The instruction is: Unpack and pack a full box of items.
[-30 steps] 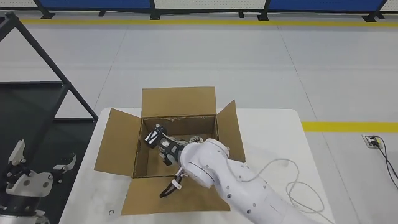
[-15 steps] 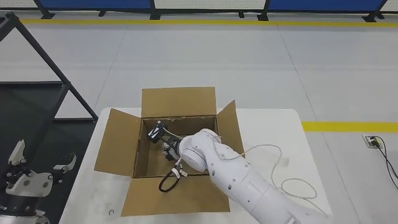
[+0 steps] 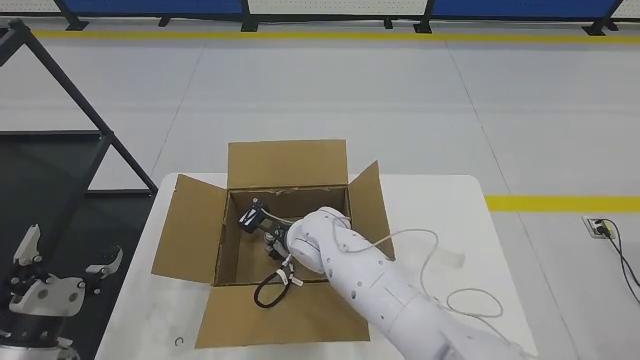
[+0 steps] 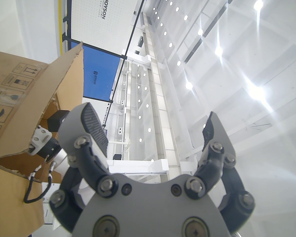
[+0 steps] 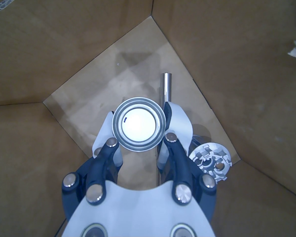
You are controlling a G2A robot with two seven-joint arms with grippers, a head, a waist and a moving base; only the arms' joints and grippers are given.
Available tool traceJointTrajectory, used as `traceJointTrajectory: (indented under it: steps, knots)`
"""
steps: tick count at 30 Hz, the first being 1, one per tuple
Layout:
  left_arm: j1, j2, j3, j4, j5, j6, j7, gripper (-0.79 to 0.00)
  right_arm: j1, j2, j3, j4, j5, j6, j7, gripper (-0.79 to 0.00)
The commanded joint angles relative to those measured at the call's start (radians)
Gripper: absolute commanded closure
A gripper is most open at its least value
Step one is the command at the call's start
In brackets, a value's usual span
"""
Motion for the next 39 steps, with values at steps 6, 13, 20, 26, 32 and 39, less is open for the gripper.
traceJointTrajectory:
  steps: [6,13,20,26,32,39]
  knots:
    - [0.0,0.0,0.0,0.0,0.0,0.0,0.0,-0.785,0.015,-0.026,0.004,0.059,0.0,-0.037,-0.014,-0.72]
    - [0.0,0.0,0.0,0.0,0.0,0.0,0.0,-0.785,0.028,-0.042,0.01,0.083,-0.015,-0.053,-0.029,-0.785]
    - [0.0,0.0,0.0,0.0,0.0,0.0,0.0,-0.785,0.034,-0.039,0.024,0.051,-0.04,-0.074,-0.064,-0.785]
    - [0.0,0.0,0.0,0.0,0.0,0.0,0.0,-0.785,0.017,-0.015,0.043,-0.031,-0.088,-0.052,-0.078,-0.785]
    - [0.0,0.0,0.0,0.0,0.0,0.0,0.0,-0.785,-0.026,0.034,0.091,-0.167,-0.145,-0.016,-0.074,-0.785]
    - [0.0,0.0,0.0,0.0,0.0,0.0,0.0,-0.785,-0.155,0.134,0.214,-0.465,-0.244,-0.034,-0.048,-0.785]
